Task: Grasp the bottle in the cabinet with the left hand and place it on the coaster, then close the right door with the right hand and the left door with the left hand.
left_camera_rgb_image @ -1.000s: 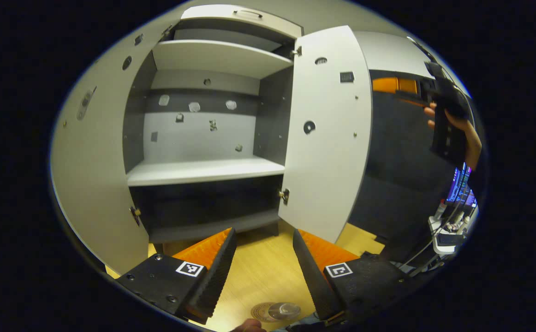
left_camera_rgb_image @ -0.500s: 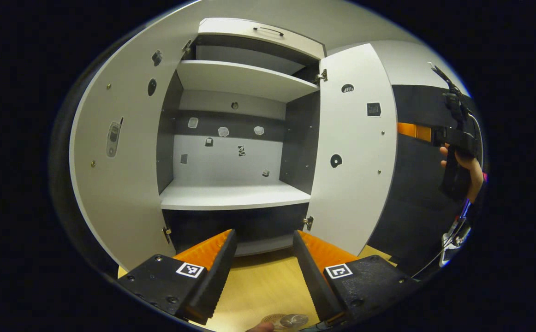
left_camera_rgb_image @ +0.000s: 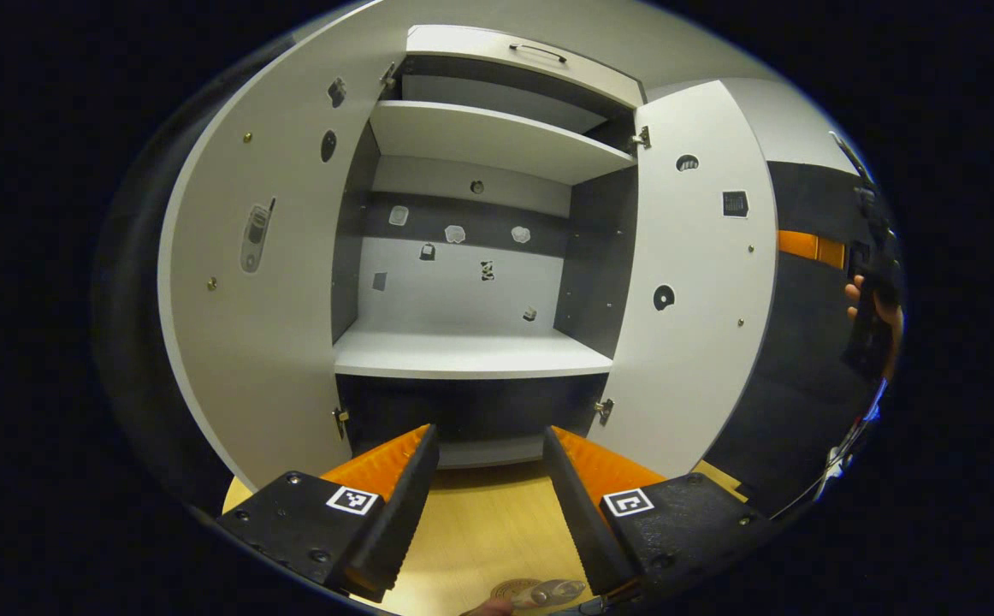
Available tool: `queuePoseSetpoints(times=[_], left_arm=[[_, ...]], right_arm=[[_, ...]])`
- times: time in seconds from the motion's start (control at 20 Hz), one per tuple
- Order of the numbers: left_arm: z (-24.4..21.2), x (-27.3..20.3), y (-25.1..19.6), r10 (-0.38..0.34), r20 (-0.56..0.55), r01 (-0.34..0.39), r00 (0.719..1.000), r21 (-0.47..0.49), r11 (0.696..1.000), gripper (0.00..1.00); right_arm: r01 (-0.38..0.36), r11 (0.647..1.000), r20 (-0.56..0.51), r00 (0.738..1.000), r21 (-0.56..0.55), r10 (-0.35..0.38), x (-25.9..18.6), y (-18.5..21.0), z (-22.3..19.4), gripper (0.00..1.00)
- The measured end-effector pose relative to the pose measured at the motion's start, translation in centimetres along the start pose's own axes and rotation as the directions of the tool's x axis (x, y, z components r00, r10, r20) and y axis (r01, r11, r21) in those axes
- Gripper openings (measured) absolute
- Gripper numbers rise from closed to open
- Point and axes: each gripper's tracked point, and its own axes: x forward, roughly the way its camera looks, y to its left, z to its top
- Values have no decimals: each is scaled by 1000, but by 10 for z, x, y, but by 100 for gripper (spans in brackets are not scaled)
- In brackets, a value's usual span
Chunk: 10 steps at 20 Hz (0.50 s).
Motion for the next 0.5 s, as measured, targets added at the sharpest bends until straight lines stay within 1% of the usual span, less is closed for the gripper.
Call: queuePoseSetpoints(times=[0.1, 0.2, 0.25, 0.3, 0.35, 0.4, 0.5], left_arm=[[1, -8, 5, 21, -11, -21, 1000, -17, 1000, 81], [1, -14, 12, 46, -11, -46, 999, -28, 999, 81], [0, -13, 15, 61, -6, -61, 998, -31, 998, 81], [0, -17, 20, 80, -6, -80, 997, -31, 996, 81], [-1, -22, 25, 100, -6, -101, 995, -28, 995, 81], [-2, -29, 30, 121, -5, -121, 993, -25, 992, 81], [-2, -40, 41, 162, -3, -162, 987, -20, 987, 81]], right_arm=[[-68, 997, 1, 998, 30, 68, -1, 22, 1, 95], [-144, 987, 5, 990, 64, 144, -1, 49, 2, 95], [-179, 981, 11, 984, 73, 178, 2, 65, 1, 95], [-209, 975, 16, 978, 76, 209, 3, 79, 2, 93], [-236, 968, 21, 972, 83, 235, 7, 94, 3, 93], [-262, 961, 23, 965, 91, 261, 9, 108, 2, 95], [-313, 943, 18, 950, 113, 313, 16, 134, -1, 95]])
